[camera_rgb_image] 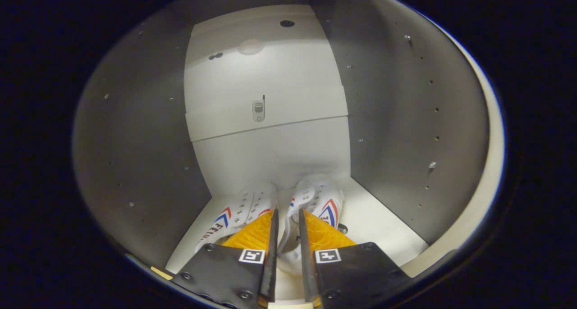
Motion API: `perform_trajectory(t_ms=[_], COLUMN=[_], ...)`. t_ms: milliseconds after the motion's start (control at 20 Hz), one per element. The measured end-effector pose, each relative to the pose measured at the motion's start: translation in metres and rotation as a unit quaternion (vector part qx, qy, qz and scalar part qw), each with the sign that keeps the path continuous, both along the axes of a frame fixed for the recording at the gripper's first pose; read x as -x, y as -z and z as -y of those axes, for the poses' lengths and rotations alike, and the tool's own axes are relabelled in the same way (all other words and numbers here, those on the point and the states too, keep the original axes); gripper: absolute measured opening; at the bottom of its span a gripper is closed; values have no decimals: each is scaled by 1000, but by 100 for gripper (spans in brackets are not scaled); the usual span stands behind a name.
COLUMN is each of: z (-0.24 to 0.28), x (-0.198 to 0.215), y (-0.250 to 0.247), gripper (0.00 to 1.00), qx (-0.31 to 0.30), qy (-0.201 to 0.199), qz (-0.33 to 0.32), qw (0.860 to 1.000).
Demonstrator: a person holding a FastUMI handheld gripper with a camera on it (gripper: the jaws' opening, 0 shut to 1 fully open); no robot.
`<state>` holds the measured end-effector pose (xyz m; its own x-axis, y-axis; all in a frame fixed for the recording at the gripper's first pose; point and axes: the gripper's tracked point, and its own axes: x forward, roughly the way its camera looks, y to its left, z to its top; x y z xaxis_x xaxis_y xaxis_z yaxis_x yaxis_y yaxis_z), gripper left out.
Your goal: Open the shoe cabinet door, grab the shoes and put them into the shoe cabinet, then close the shoe cabinet door.
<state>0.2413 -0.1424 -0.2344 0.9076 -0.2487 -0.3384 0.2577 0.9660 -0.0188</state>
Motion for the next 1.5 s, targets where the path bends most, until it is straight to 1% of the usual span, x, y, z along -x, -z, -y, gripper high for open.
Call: perform_trajectory(t_ms=[250, 350, 500, 600, 750, 900, 1150, 1350, 1500], z=[-26, -42, -66, -82, -93, -101, -80, -30, 10], x=[54, 83, 131, 161, 213, 266, 346, 404, 442], y=[-29, -44, -69, -85, -109, -134, -187, -235, -259], gripper=[24, 24, 24, 24, 24, 24, 24, 24, 24], qx=[9, 17, 30, 26, 49, 44, 37, 55, 64], qy=[1, -4, -12, -17, -19, -22, -4, 31, 56], qz=[24, 32, 51, 63, 82, 98, 122, 151, 155], qw=[1000, 999, 998, 997, 995, 994, 992, 987, 984])
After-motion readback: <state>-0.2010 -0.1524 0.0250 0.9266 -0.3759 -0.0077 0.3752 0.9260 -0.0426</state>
